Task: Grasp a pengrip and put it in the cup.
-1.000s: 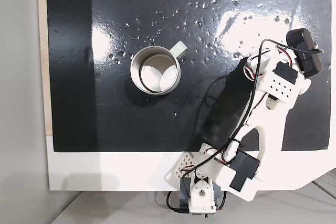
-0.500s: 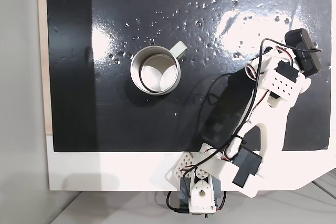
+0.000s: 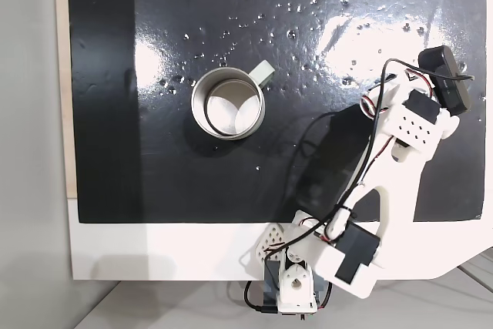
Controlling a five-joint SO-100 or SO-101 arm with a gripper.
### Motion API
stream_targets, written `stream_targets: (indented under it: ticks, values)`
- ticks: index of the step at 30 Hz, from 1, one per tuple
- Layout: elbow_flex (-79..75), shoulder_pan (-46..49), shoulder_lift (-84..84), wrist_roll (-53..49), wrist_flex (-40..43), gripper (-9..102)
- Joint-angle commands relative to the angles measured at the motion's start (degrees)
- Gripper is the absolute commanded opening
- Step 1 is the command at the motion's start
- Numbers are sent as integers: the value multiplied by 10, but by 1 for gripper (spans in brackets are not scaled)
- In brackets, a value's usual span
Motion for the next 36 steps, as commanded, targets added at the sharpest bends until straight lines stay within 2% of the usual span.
stream_targets:
  ticks: [1, 10, 18, 27, 36]
  values:
    - [-28, -45, 82, 44, 52, 2]
    - [-64, -198, 213, 174, 199, 0]
    - [-156, -333, 267, 273, 292, 0]
    - [-259, -444, 214, 371, 307, 1]
    - [-372, -495, 121, 427, 328, 1]
